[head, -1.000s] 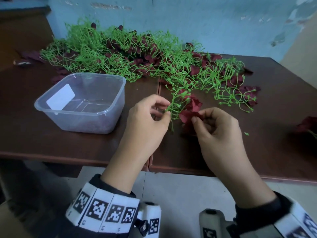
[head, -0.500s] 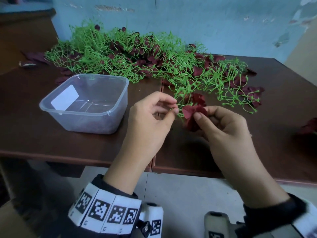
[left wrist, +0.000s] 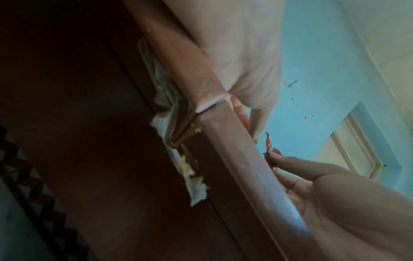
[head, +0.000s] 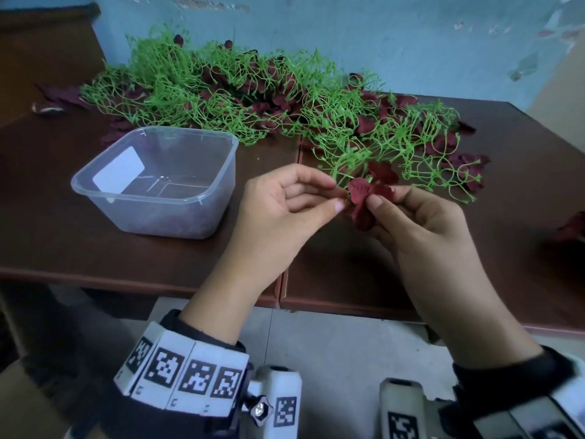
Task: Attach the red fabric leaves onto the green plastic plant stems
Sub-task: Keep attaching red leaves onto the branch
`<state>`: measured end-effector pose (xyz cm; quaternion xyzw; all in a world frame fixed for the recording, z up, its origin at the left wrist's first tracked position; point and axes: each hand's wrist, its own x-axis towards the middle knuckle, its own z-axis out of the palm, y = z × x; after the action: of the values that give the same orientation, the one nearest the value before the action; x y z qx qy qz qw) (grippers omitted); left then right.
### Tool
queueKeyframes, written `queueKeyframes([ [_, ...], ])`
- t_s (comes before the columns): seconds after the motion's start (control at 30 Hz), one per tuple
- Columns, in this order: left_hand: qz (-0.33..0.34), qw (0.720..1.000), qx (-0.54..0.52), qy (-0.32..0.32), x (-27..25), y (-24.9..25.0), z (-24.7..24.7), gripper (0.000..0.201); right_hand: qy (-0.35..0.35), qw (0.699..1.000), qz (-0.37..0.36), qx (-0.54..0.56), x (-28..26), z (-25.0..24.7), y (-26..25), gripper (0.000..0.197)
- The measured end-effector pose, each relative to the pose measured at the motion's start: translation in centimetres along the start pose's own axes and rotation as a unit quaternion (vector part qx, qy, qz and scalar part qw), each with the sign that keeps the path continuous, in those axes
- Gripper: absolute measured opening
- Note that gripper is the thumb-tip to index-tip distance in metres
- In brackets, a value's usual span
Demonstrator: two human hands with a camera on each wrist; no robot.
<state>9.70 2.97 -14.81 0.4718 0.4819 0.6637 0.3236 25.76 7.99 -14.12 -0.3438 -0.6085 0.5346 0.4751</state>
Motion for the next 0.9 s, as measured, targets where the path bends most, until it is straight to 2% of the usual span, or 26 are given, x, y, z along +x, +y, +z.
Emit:
queueKeyframes([
  [0.13,-0.007,1.0,-0.002,-0.017,0.04,-0.05,-0.08,0.028,-0.007,1.0,0.0,0.004,-0.04,-0.05,0.04,0.013],
  [0.2,-0.014,1.0,-0.004,-0.016,0.07,0.03,-0.05,0.022,-0.016,1.0,0.002,0.012,0.01,-0.07,0.07,0.013],
  [0.27,-0.017,1.0,-0.007,-0.016,0.07,0.09,-0.03,0.016,-0.033,0.998,0.012,0.046,0.07,-0.04,0.01,0.014],
  [0.37,-0.016,1.0,-0.011,-0.023,0.02,0.12,-0.05,0.02,-0.063,0.988,0.047,0.134,0.15,-0.01,-0.16,0.015],
  [0.47,-0.013,1.0,0.003,-0.02,-0.04,0.13,-0.03,0.02,-0.08,0.98,0.08,0.165,0.11,0.05,-0.19,0.021],
  [0.57,0.019,0.999,0.035,-0.009,-0.02,0.28,-0.12,0.015,-0.096,0.971,0.107,0.19,-0.11,0.21,-0.31,0.024],
  [0.67,0.061,0.996,0.058,-0.03,0.05,0.2,0.04,0.016,-0.104,0.96,0.135,0.221,-0.09,0.26,-0.56,0.024],
  [0.9,0.062,0.993,0.064,-0.08,-0.01,0.05,0.25,0.018,-0.129,0.927,0.183,0.3,0.14,0.15,-0.75,0.021],
])
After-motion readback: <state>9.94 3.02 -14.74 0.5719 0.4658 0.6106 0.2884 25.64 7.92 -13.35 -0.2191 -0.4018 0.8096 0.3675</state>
